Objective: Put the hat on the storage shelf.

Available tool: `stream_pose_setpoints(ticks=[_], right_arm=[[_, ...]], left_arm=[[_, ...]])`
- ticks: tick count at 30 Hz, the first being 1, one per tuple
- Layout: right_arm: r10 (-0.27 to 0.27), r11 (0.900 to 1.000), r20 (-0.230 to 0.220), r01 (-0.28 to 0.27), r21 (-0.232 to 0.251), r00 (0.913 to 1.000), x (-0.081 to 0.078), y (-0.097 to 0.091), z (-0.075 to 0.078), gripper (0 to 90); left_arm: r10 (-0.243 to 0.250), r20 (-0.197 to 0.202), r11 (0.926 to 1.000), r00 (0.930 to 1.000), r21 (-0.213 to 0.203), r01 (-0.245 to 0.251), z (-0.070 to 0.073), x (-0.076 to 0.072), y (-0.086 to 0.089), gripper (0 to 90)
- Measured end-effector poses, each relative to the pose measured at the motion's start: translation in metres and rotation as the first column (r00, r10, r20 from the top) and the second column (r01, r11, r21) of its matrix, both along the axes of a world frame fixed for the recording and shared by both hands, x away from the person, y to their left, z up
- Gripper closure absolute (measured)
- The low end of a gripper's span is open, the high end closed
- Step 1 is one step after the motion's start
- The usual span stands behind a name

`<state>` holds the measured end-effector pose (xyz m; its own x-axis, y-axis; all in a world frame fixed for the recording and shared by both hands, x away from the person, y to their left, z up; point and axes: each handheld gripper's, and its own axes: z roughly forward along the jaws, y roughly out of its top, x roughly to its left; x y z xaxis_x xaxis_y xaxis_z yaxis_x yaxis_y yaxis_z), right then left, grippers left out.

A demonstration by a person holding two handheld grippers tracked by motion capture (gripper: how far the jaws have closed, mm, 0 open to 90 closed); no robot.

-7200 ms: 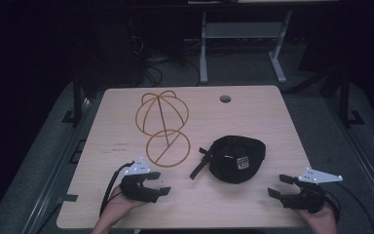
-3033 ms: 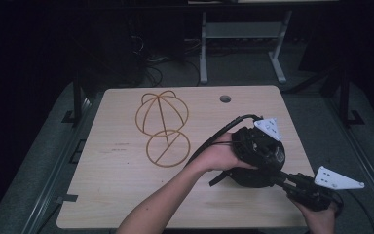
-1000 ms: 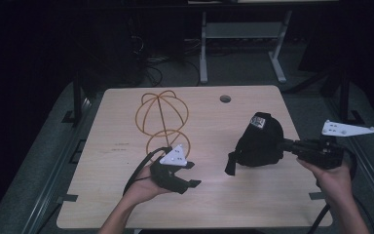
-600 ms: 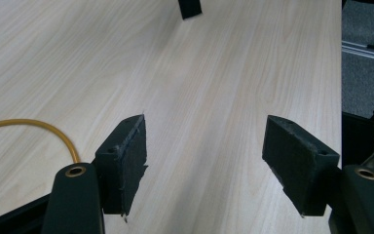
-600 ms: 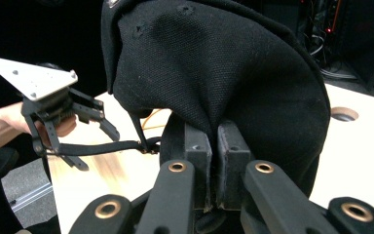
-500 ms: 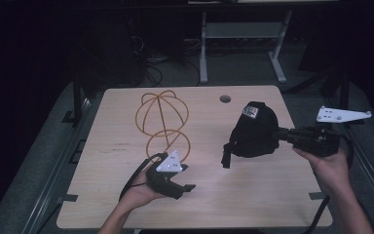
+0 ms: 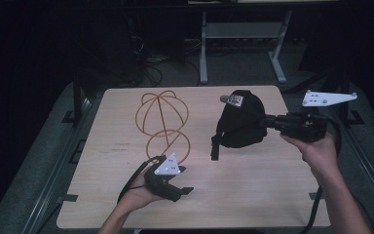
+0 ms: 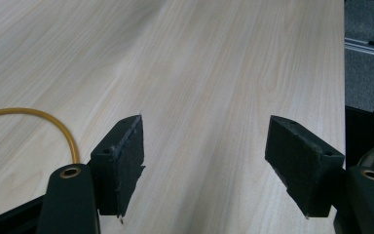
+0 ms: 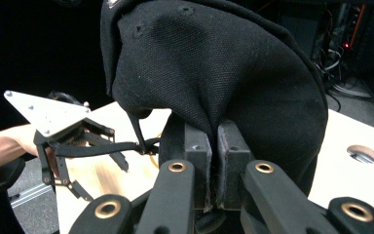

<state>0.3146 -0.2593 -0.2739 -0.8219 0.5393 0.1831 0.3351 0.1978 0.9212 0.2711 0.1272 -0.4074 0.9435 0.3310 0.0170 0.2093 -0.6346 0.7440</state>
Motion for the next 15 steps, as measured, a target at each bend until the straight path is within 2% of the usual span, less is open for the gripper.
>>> stream_pose_setpoints(ticks=[5, 8, 15], right_arm=[[0.025, 0.9997, 0.012, -0.025, -0.007, 0.9996, 0.007, 0.012, 0.011, 85.4], [0.043, 0.9990, 0.025, -0.043, -0.006, 0.9987, 0.009, 0.020, 0.017, 85.4], [0.067, 0.9977, 0.024, -0.067, -0.007, 0.9974, 0.015, 0.031, 0.025, 85.4]], left_arm=[[-0.004, -0.003, 0.9999, 1.0000, 0.015, 0.004, -0.003, -0.001, 0.000, 29.9], [0.000, -0.004, 1.0000, 1.0000, 0.010, 0.000, -0.004, -0.001, 0.000, 29.8], [-0.004, -0.004, 1.0000, 1.0000, 0.005, 0.004, -0.002, -0.001, -0.001, 29.7]])
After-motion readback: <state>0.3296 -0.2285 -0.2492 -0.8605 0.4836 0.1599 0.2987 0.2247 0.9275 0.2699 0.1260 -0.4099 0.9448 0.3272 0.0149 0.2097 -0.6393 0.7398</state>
